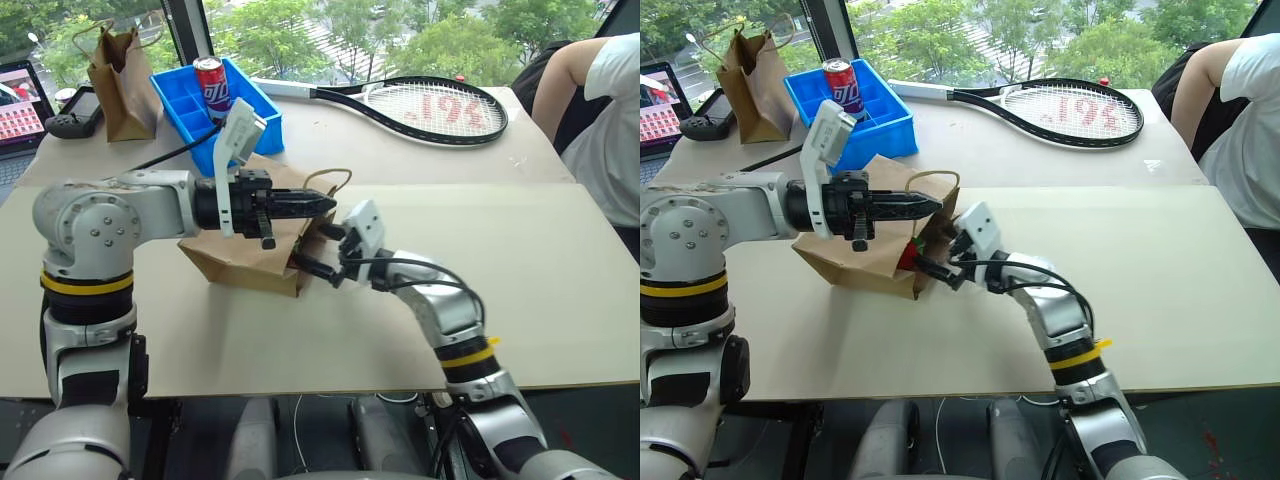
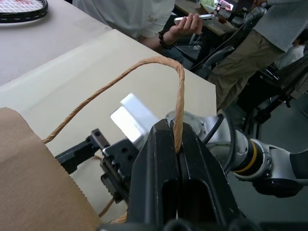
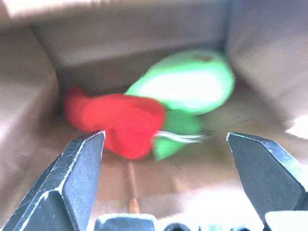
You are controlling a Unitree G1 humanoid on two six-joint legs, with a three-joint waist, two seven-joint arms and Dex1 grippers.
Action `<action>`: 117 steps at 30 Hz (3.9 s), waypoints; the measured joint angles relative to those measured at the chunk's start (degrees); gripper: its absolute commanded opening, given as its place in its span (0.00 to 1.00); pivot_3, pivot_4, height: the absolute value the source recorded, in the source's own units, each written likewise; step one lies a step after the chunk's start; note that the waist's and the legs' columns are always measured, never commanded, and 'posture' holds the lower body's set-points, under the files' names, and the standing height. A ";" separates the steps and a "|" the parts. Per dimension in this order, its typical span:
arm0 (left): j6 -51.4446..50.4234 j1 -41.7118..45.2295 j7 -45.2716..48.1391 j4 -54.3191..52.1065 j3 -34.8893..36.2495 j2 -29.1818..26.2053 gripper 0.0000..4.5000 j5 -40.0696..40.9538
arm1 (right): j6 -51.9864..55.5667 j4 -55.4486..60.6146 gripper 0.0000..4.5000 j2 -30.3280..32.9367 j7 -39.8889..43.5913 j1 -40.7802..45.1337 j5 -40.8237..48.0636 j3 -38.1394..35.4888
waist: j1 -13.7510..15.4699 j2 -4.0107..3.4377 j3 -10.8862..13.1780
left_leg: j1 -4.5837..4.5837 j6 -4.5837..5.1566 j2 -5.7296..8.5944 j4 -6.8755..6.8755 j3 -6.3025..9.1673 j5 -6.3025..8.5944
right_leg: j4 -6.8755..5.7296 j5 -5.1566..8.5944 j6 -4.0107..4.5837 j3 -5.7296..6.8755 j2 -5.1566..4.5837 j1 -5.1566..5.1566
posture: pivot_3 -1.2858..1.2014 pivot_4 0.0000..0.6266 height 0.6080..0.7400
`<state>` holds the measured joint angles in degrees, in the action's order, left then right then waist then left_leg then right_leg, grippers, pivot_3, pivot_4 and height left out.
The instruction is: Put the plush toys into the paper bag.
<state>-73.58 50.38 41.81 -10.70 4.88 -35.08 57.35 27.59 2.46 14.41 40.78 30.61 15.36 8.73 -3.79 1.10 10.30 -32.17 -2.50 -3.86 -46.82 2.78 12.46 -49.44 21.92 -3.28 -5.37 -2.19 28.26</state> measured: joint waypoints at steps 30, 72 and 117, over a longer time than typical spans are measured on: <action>4.46 -0.49 -3.51 1.50 3.43 0.66 0.00 -2.41 | 1.59 6.36 0.01 14.91 7.28 -6.16 4.19 -3.65 | 0.13 0.00 0.01 | 0.03 0.00 0.00 0.03 -0.04 0.00 | 0.23 -0.01 0.00 -0.04 0.00 -0.10 | 0.52 0.24 0.38; 15.82 -17.17 16.53 2.54 16.74 -19.35 1.00 -2.97 | 30.55 13.53 0.99 28.48 4.30 18.44 44.67 -26.99 | 1.05 -0.04 0.04 | 0.02 0.03 -0.04 0.24 -0.13 0.01 | 0.40 0.05 0.19 -0.02 -0.03 -0.02 | 0.52 0.24 0.38; 22.62 -30.64 -2.37 -14.54 2.80 -3.09 0.02 -7.81 | 6.13 16.51 0.00 4.70 -3.32 -5.23 8.41 6.32 | 1.25 0.03 0.05 | 0.32 0.09 -0.10 0.61 -0.17 -0.20 | 0.38 0.08 0.28 0.01 0.00 -0.11 | 0.52 0.24 0.38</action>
<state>-50.96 19.73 39.44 -25.24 7.68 -38.17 49.54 33.72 18.97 19.11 37.46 25.38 23.78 15.04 -2.55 1.13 10.36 -31.85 -2.41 -3.96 -46.21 2.61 12.26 -49.06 22.00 -3.00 -5.37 -2.19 28.15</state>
